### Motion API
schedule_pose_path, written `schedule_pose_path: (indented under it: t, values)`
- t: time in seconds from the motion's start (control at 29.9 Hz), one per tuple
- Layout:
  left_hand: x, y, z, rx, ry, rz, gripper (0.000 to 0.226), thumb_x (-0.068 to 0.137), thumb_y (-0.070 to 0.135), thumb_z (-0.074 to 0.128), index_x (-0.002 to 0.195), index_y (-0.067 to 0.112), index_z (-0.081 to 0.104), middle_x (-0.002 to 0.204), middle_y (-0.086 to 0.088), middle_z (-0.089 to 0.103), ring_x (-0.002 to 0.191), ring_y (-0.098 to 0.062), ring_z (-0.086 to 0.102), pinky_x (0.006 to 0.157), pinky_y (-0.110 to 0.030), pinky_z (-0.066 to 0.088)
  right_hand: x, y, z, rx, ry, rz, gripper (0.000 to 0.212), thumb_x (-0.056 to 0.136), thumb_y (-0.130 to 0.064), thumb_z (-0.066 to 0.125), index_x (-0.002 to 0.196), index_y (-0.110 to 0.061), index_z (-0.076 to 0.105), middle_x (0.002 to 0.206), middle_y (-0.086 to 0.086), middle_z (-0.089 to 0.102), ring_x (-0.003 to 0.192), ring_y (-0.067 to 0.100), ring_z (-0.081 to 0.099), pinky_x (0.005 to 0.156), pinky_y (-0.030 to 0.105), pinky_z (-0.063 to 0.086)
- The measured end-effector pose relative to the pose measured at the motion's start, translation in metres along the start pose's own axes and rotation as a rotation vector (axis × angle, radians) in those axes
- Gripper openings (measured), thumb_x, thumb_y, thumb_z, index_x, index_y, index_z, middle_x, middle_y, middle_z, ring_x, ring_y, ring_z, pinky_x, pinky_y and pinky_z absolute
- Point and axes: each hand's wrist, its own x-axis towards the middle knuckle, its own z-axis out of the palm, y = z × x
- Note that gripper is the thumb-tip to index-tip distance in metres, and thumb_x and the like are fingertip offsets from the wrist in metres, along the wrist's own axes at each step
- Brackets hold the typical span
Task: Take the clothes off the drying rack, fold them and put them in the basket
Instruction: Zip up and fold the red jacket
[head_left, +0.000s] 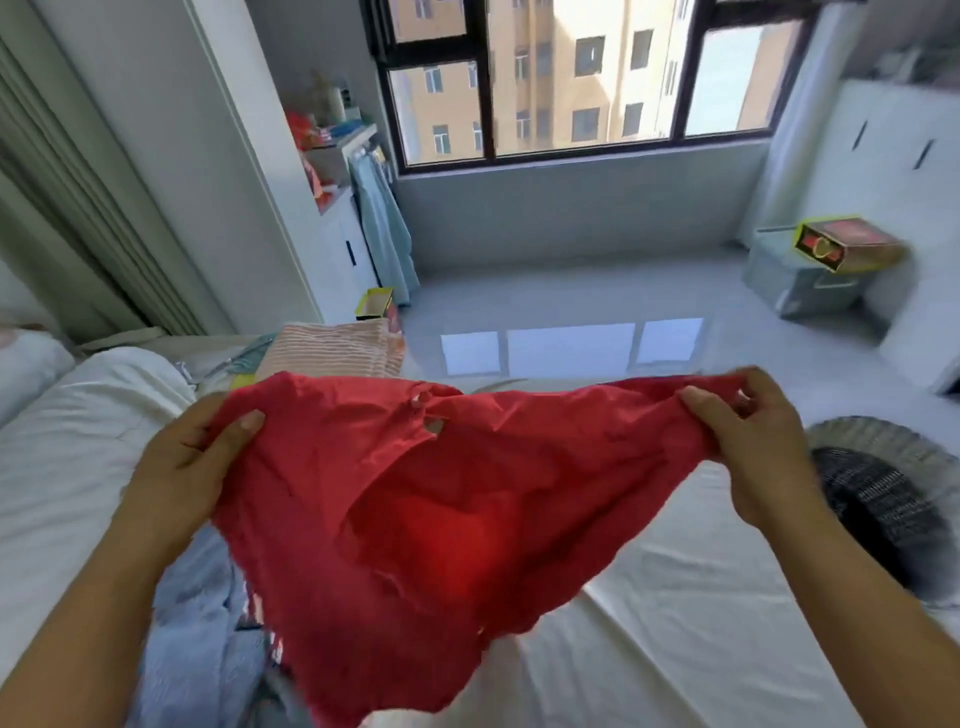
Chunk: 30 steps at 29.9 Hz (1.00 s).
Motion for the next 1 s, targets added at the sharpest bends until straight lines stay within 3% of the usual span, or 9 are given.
schedule_pose_path:
  t: [0.13, 0.4, 0.5, 0.57, 0.63, 0.77, 0.84, 0.94, 1.0]
  values:
    - [-0.02, 0.027, 0.034, -0.038, -0.007, 0.02, 0.036, 0.088, 0.014, 0.059, 0.083, 0.048, 0.069, 0.081, 0.026, 0.069, 0.081, 0.004, 0.06, 0.074, -0.008, 0.048, -0.014, -0.056, -0.078, -0.184, 0.105, -0.272, 0.026, 0.081, -0.019, 0.066, 0.063, -0.035, 0.057, 0.062, -0.015, 0.059, 0.061, 0.003, 0.051, 0.064, 0.027, 0.044]
    - [0.044, 0.058, 0.123, -0.185, -0.054, -0.022, 0.032, 0.086, 0.011, 0.061, 0.072, 0.037, 0.072, 0.063, 0.017, 0.067, 0.059, 0.003, 0.06, 0.057, -0.009, 0.049, 0.047, -0.102, -0.092, -0.053, 0.072, -0.387, 0.022, 0.087, -0.011, 0.055, 0.074, -0.02, 0.04, 0.057, -0.001, 0.051, 0.034, 0.006, 0.048, 0.035, 0.02, 0.039]
    - [0.09, 0.026, 0.191, -0.146, -0.083, -0.054, 0.015, 0.086, 0.013, 0.063, 0.088, 0.027, 0.068, 0.08, 0.008, 0.067, 0.081, -0.013, 0.058, 0.069, -0.017, 0.046, 0.119, -0.055, -0.066, -0.065, 0.021, -0.253, 0.02, 0.091, -0.006, 0.052, 0.079, -0.017, 0.041, 0.068, 0.003, 0.052, 0.043, 0.005, 0.058, 0.047, 0.019, 0.049]
    - [0.109, -0.008, 0.237, -0.085, -0.158, -0.138, 0.034, 0.088, 0.015, 0.062, 0.12, 0.013, 0.053, 0.118, -0.007, 0.059, 0.106, -0.019, 0.051, 0.088, -0.025, 0.043, 0.161, 0.005, -0.059, -0.142, -0.083, -0.077, 0.009, 0.091, -0.006, 0.052, 0.094, -0.014, 0.049, 0.083, 0.0, 0.056, 0.063, 0.004, 0.062, 0.062, 0.02, 0.052]
    - [0.106, -0.043, 0.276, 0.021, -0.221, -0.228, 0.053, 0.088, 0.018, 0.063, 0.134, 0.008, 0.039, 0.137, -0.012, 0.044, 0.123, -0.022, 0.043, 0.102, -0.034, 0.036, 0.179, 0.08, -0.065, -0.336, -0.184, 0.11, 0.025, 0.09, -0.01, 0.055, 0.115, -0.01, 0.052, 0.1, -0.001, 0.056, 0.082, 0.011, 0.058, 0.077, 0.028, 0.048]
    - [0.02, -0.122, 0.337, 0.073, -0.532, -0.436, 0.04, 0.084, 0.008, 0.065, 0.121, 0.001, 0.05, 0.116, -0.013, 0.057, 0.107, -0.025, 0.055, 0.097, -0.034, 0.042, 0.127, 0.224, -0.107, -0.683, -0.332, 0.385, 0.011, 0.087, -0.005, 0.055, 0.085, -0.011, 0.063, 0.083, 0.006, 0.062, 0.074, 0.016, 0.055, 0.077, 0.036, 0.045]
    - [-0.048, -0.155, 0.355, 0.172, -0.757, -0.511, 0.024, 0.083, 0.009, 0.066, 0.106, 0.009, 0.058, 0.103, -0.006, 0.06, 0.1, -0.018, 0.056, 0.091, -0.026, 0.041, 0.076, 0.282, -0.13, -0.795, -0.416, 0.577, 0.027, 0.087, -0.003, 0.054, 0.071, -0.024, 0.054, 0.072, 0.0, 0.059, 0.061, 0.01, 0.054, 0.07, 0.033, 0.044]
    - [-0.142, -0.187, 0.373, 0.243, -1.01, -0.645, 0.023, 0.085, 0.015, 0.064, 0.083, 0.032, 0.049, 0.086, 0.01, 0.056, 0.093, -0.011, 0.054, 0.086, -0.02, 0.041, 0.01, 0.344, -0.152, -0.812, -0.513, 0.826, 0.029, 0.087, -0.004, 0.052, 0.068, -0.025, 0.05, 0.063, -0.004, 0.057, 0.048, 0.002, 0.054, 0.059, 0.03, 0.045]
    - [-0.185, -0.194, 0.386, 0.215, -1.062, -0.738, 0.016, 0.086, 0.015, 0.063, 0.088, 0.029, 0.054, 0.088, 0.008, 0.057, 0.09, -0.007, 0.053, 0.081, -0.013, 0.041, -0.016, 0.368, -0.149, -0.819, -0.561, 0.886, 0.027, 0.087, -0.005, 0.052, 0.069, -0.025, 0.052, 0.062, -0.004, 0.058, 0.053, 0.006, 0.055, 0.059, 0.028, 0.046]
